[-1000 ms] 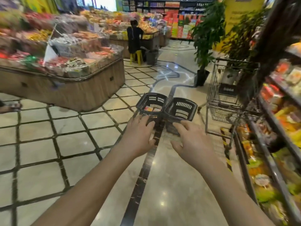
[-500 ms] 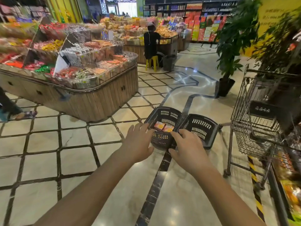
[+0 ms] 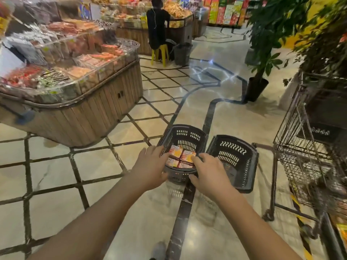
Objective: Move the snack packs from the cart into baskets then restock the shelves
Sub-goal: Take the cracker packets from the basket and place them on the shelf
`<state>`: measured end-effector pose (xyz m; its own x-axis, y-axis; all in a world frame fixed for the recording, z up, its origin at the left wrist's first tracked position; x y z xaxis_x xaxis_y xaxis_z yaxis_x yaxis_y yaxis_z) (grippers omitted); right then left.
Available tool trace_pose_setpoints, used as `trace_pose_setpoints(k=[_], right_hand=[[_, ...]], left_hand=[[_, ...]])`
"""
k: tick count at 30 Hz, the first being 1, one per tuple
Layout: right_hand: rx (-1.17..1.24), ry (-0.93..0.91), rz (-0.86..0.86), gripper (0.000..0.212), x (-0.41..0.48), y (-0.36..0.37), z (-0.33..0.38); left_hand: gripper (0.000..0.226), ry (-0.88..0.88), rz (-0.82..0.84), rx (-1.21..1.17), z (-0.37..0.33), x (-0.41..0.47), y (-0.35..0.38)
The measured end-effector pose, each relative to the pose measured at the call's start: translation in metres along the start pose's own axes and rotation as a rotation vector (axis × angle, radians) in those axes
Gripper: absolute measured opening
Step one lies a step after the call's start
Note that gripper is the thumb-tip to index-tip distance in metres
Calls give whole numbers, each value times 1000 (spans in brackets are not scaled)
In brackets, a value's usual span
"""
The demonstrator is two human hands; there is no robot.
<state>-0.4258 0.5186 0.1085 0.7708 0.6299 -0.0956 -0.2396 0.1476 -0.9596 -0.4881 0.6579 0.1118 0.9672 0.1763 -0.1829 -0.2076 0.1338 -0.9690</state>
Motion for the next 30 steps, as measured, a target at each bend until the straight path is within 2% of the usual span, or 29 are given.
trace_pose_setpoints(k=[6,16,24,30], right_hand=[[38,109,36,58,118,17,-35],[132,160,144,56,286,80,-129],[265,199,279,52,405,173,-197],[304,268,412,43,447,273,-231]], left_hand=[[65,67,61,3,48,127,0],[66,169,203,52,46,337,54],[65,156,386,24,48,477,159],[57,156,510,-18,43,538,273]])
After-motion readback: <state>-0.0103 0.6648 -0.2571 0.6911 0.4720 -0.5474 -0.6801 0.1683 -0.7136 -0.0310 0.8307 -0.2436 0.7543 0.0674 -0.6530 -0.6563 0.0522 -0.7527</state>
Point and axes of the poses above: each hand's wrist, its own x-axis towards the middle knuckle, its own y-axis out of the palm, z = x × y, the point moved 10 cm from there along x, towards the middle knuckle, and after that the axes turned 7 degrees about x, right-handed, at the moved point
